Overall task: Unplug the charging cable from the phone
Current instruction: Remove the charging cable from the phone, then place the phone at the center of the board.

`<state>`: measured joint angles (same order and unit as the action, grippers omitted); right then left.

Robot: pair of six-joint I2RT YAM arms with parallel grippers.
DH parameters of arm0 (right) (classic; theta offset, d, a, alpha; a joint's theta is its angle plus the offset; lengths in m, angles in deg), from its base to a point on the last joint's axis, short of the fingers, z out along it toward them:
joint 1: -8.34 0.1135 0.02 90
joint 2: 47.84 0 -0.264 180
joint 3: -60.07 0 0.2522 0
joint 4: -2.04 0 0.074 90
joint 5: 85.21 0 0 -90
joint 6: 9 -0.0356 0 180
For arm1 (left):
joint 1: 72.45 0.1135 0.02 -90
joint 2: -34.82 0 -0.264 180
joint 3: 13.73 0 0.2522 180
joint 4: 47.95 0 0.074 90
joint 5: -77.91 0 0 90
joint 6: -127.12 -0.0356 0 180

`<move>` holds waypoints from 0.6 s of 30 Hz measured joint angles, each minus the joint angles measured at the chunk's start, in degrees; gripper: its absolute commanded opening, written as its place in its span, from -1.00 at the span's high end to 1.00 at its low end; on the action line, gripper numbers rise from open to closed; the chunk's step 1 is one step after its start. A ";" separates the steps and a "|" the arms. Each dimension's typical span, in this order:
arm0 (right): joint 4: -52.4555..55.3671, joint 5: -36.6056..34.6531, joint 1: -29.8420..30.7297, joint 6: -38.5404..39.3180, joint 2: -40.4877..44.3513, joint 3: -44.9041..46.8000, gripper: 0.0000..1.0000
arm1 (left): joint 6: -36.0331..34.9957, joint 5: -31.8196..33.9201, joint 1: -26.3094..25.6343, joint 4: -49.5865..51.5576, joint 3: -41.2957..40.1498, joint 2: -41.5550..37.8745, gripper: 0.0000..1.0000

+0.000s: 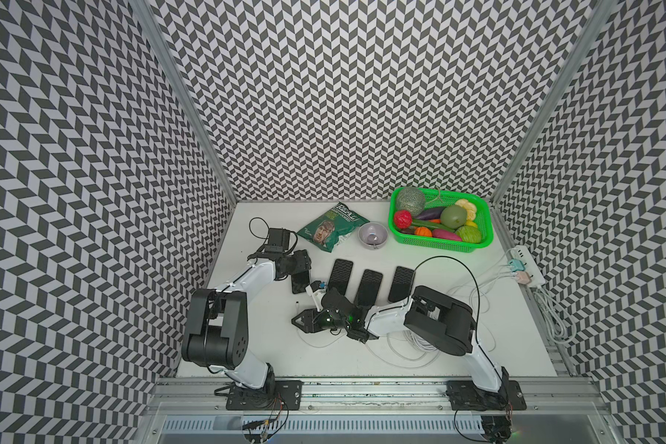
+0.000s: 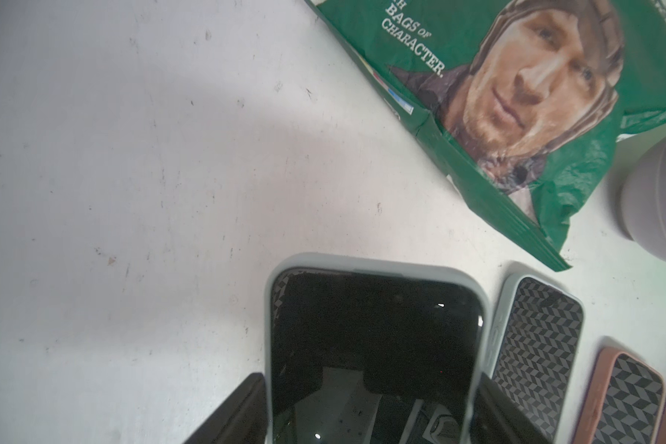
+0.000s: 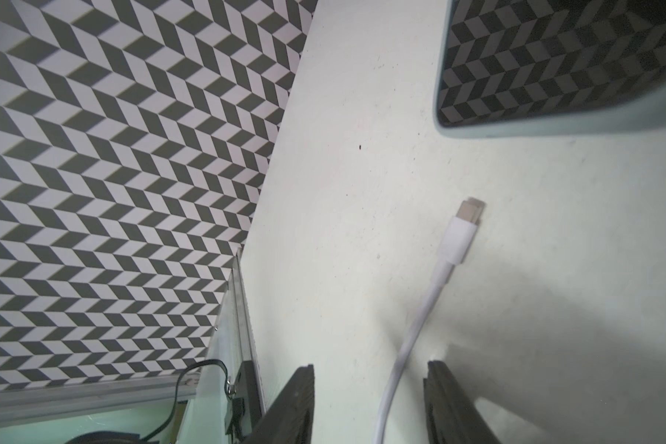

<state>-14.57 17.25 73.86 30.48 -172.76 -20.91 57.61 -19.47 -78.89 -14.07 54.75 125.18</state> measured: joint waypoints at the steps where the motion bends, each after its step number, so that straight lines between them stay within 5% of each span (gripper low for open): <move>1: 0.76 -0.66 0.09 0.46 0.90 0.72 -0.07 | 0.00 0.20 0.00 0.02 0.00 0.00 0.74; 18: 8.74 -8.11 1.99 7.54 19.02 14.23 -0.21 | 0.17 5.44 0.26 0.44 0.04 2.69 0.19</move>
<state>-5.83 9.15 75.85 38.02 -153.75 -6.68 57.78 -14.03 -78.62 -13.63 54.79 127.87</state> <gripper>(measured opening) 0.598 0.766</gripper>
